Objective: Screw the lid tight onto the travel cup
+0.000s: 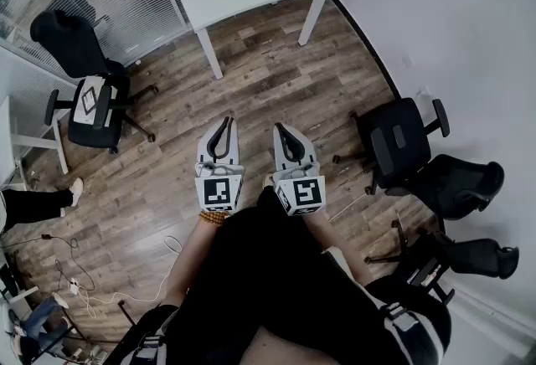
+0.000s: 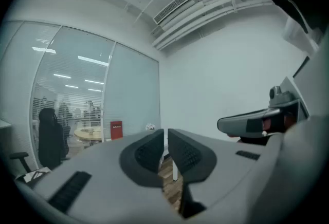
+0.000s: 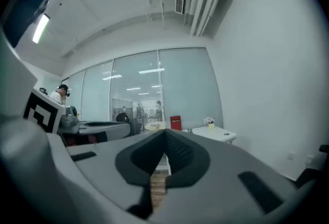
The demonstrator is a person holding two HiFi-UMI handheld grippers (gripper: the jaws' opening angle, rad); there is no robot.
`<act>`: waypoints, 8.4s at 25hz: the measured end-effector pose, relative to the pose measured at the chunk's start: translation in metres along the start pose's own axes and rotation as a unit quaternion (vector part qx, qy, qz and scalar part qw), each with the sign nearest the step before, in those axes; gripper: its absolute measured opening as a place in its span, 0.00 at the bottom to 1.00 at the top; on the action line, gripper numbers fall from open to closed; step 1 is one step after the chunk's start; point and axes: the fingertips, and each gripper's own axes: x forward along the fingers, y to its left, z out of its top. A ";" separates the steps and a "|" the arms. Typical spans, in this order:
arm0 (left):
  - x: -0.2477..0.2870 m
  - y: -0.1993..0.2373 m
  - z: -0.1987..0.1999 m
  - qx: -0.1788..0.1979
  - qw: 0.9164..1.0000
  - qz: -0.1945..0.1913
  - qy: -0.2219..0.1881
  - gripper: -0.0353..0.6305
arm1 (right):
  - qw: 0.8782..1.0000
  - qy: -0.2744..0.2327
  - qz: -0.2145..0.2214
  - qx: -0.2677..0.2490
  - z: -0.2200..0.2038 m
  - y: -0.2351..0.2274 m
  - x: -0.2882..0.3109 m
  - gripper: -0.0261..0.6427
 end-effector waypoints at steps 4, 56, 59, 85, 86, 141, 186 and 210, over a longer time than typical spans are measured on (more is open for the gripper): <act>0.034 -0.021 -0.002 -0.005 1.000 0.007 -0.004 0.10 | 1.000 0.009 0.018 0.023 -0.006 -0.042 0.008 0.03; 0.657 0.210 -0.065 -0.035 0.971 0.213 0.104 0.10 | 0.948 0.145 0.283 -0.023 -0.001 -0.398 0.691 0.04; 0.664 0.215 -0.065 -0.043 0.964 0.240 0.108 0.10 | 0.939 0.146 0.310 -0.036 -0.003 -0.403 0.720 0.04; 0.688 0.276 -0.196 -0.064 0.983 0.012 0.170 0.48 | 0.770 0.248 0.520 -0.274 -0.060 -0.275 0.786 0.17; 0.689 0.276 -0.206 -0.056 0.982 -0.010 0.177 0.50 | 0.747 0.249 0.535 -0.307 -0.067 -0.269 0.783 0.21; 0.757 0.259 -0.313 -0.036 0.959 -0.134 0.248 0.57 | 0.632 0.409 0.499 -0.429 -0.182 -0.264 0.788 0.39; 0.753 0.260 -0.314 -0.035 0.956 -0.129 0.260 0.57 | 0.576 0.336 0.548 -0.505 -0.179 -0.256 0.779 0.47; 0.748 0.257 -0.317 0.009 0.920 -0.289 0.265 0.57 | 0.530 0.297 0.577 -0.546 -0.190 -0.257 0.776 0.40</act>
